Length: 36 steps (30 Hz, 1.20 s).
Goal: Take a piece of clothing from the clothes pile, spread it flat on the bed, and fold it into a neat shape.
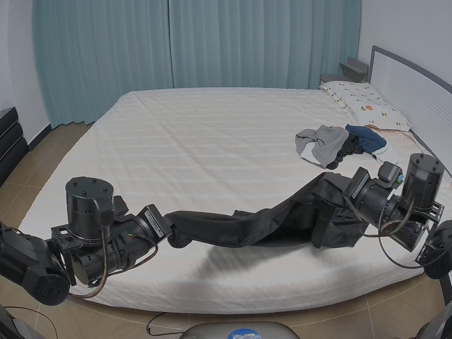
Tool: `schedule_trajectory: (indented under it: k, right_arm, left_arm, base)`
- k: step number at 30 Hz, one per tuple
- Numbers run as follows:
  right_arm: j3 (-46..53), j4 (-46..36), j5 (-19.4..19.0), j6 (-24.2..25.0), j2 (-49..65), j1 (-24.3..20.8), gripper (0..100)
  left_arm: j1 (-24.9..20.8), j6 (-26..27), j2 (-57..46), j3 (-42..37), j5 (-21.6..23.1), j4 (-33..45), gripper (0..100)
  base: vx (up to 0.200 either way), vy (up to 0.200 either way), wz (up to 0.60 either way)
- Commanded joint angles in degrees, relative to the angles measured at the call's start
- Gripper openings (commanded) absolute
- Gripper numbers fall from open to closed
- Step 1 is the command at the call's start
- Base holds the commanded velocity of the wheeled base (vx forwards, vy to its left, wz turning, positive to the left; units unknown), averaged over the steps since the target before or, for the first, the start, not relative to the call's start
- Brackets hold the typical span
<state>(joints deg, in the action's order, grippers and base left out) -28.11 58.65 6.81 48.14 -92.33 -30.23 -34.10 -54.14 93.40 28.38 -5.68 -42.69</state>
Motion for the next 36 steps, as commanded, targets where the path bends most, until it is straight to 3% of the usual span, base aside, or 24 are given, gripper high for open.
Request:
schedule_trajectory:
  k: [1,6,10,13,16,21,26,31,36]
  right_arm:
    - [3.2,-6.2,0.6,-0.2,14.5,-0.7,0]
    - [-2.8,-15.8,0.8,-1.8,25.0,-0.9,0]
    - [-14.4,-28.4,0.6,-2.1,31.5,-0.7,0]
    - [-22.2,-32.8,0.3,-2.4,30.7,0.3,0]
    - [-33.8,-36.5,-0.9,-2.6,24.4,5.8,0]
    - [-43.7,-37.9,-3.0,-2.6,13.2,12.0,0]
    - [-48.2,-37.5,-2.8,-2.6,2.1,15.2,0]
    - [-52.7,-36.1,-2.6,-2.4,-6.0,15.4,0]
    - [-57.4,-29.0,-2.6,-2.5,-17.7,15.3,0]
  left_arm:
    - [-1.2,2.0,-10.5,1.0,-2.4,6.4,0]
    - [-2.7,2.9,-18.4,5.9,-3.5,13.5,0]
    - [-1.6,4.7,-21.2,16.1,-4.4,25.2,0]
    - [0.1,4.8,-20.9,21.5,-4.3,28.3,0]
    - [2.5,5.4,-18.3,28.9,-4.0,32.2,0]
    - [7.3,5.4,-11.1,37.5,-4.3,38.8,0]
    - [10.2,5.2,-2.9,42.2,-3.7,38.4,0]
    - [11.9,4.9,4.4,46.4,-3.5,38.3,0]
    - [13.4,3.3,14.2,51.7,-1.0,38.1,0]
  base:
    - [0.0,0.0,0.0]
    - [0.0,0.0,0.0]
    - [0.0,0.0,0.0]
    - [0.0,0.0,0.0]
    - [0.0,0.0,0.0]
    - [0.0,0.0,0.0]
    - [0.0,0.0,0.0]
    - [0.16,0.0,0.0]
    - [0.2,0.0,0.0]
